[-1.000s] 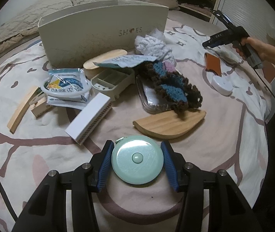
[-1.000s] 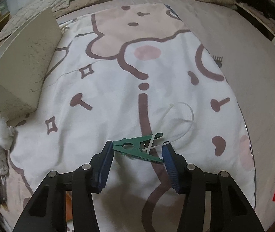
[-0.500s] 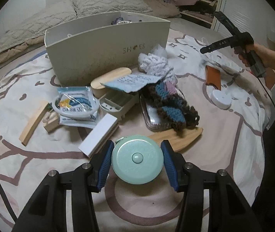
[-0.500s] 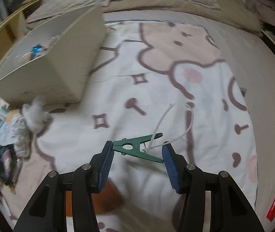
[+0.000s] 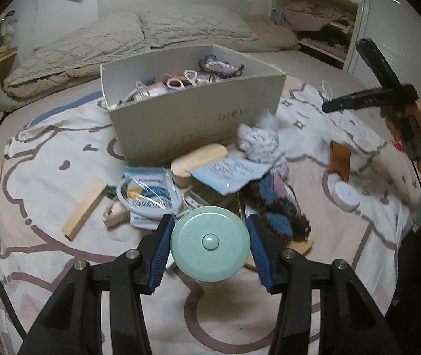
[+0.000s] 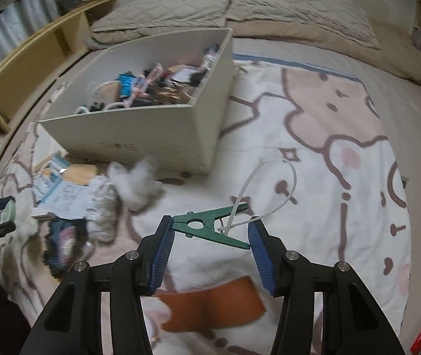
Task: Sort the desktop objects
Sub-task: 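Lift the tape measure with the left tool while the right tool lifts the clothespin toward the box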
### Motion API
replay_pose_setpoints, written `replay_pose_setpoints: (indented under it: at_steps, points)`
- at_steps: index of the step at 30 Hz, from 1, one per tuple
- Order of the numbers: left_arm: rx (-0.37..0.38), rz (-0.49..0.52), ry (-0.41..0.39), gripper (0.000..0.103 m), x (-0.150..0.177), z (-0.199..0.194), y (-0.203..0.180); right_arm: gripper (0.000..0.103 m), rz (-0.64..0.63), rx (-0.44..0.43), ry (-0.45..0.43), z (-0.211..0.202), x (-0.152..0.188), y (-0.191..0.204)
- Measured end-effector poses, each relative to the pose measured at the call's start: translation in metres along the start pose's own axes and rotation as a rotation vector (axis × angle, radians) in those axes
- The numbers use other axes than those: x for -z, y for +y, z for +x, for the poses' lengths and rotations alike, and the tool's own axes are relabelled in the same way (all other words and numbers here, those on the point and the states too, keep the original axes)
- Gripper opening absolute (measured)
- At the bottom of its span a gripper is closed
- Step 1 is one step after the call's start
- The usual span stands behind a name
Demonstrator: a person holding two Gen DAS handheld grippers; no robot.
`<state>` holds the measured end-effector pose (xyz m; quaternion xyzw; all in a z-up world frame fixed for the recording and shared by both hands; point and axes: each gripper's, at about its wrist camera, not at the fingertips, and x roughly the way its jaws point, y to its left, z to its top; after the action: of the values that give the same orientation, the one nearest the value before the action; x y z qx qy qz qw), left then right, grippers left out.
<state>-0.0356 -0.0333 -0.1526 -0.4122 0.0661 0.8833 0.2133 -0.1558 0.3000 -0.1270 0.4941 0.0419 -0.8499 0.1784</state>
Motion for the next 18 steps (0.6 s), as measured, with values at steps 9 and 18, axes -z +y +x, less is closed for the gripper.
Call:
replay_pose_setpoints:
  at_steps: [9, 18]
  points:
    - [-0.070, -0.017, -0.057, 0.050, -0.028, -0.016, -0.002, 0.052, -0.056, -0.018, -0.033, -0.018, -0.004, 0.028]
    - [-0.114, -0.043, -0.101, 0.050, -0.051, -0.026, -0.006, 0.052, -0.099, -0.025, -0.080, -0.038, -0.010, 0.049]
